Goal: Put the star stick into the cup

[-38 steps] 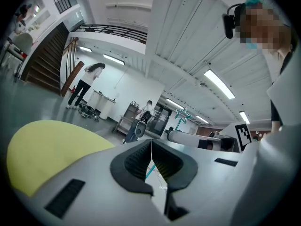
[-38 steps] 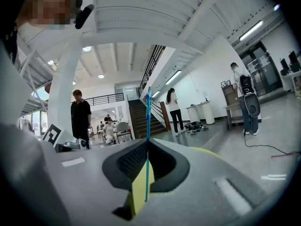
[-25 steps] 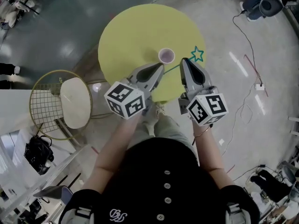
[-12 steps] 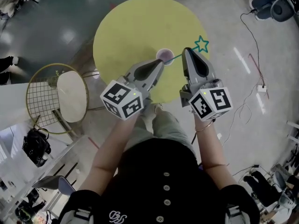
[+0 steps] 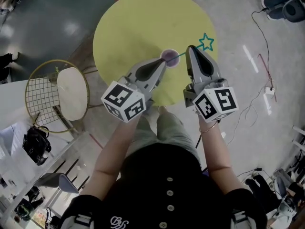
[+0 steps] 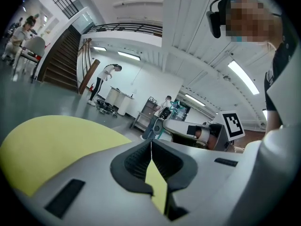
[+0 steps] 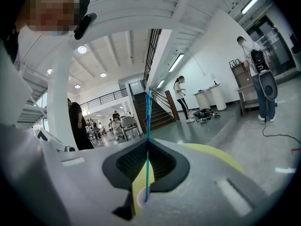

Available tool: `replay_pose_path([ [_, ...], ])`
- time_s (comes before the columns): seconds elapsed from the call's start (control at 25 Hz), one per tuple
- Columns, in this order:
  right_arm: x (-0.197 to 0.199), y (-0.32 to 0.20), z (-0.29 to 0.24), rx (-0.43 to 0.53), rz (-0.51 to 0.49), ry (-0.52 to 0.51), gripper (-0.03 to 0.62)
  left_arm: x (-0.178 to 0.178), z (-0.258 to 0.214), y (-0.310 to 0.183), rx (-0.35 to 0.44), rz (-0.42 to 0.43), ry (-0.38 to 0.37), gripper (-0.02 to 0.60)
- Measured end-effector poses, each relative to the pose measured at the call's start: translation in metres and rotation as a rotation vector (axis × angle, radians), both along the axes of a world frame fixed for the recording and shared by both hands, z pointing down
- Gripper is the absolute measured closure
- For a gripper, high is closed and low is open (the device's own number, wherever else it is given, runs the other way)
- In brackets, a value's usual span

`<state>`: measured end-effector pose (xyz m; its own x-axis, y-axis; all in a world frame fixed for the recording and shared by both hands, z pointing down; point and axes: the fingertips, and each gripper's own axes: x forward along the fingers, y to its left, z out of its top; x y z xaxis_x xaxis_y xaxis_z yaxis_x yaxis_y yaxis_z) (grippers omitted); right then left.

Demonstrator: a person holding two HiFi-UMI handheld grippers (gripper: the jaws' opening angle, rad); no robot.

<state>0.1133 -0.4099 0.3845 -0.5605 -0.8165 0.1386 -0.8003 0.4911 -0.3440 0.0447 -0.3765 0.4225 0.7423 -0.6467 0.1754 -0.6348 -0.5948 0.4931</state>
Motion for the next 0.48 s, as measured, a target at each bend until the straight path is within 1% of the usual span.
replay_pose_path([
  [0.16, -0.011, -0.001, 0.016, -0.021, 0.004, -0.002, 0.585, -0.017, 0.014, 0.001, -0.026, -0.028, 0.003, 0.569],
  [0.48, -0.012, -0.011, 0.041, -0.062, 0.008, -0.017, 0.585, -0.023, 0.033, -0.001, -0.071, -0.042, -0.012, 0.569],
])
